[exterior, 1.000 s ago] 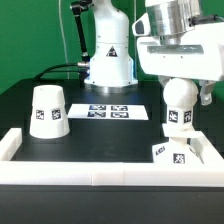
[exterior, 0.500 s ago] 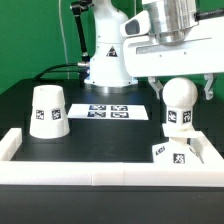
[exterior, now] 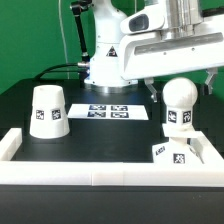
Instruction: Assemble lamp
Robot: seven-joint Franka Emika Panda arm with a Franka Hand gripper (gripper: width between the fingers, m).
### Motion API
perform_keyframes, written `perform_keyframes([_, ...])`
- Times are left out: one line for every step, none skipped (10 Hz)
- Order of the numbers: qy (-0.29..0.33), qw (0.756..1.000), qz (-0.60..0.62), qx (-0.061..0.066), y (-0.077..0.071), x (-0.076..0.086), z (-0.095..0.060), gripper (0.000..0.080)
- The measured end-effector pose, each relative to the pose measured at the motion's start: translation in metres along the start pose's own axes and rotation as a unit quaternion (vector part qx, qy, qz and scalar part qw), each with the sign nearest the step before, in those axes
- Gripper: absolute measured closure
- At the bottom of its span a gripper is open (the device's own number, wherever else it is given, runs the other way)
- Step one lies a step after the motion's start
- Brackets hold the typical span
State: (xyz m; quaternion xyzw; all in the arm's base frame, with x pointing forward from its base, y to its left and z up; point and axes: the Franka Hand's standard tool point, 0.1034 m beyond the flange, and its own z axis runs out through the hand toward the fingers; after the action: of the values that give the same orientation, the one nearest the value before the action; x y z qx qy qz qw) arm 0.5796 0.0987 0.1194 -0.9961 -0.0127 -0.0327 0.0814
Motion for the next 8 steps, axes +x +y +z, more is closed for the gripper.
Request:
perform_keyframes([0.009,0.998,-0.06,-0.009,-0.003,0.001,-0.001,0.0101])
perform_keyframes([0.007,0.996,-0.093,-0.01,-0.001,0.001,0.0,0.0101])
perform_keyframes([0.007,0.993,-0.121,-0.011,0.001,0.001,0.0,0.0101])
perform_keyframes([0.006,0.988,-0.151,-0.012,0.002,0.001,0.0,0.0101])
perform_keyframes([0.005,0.98,-0.201,-0.013,0.003,0.001,0.001,0.0101])
perform_keyframes([0.005,0.977,-0.212,-0.013,0.003,0.001,0.001,0.0101])
perform_keyframes([0.003,0.964,-0.265,-0.016,0.005,0.001,0.001,0.0101])
perform_keyframes([0.003,0.939,-0.342,-0.02,0.009,0.005,0.0,0.0101])
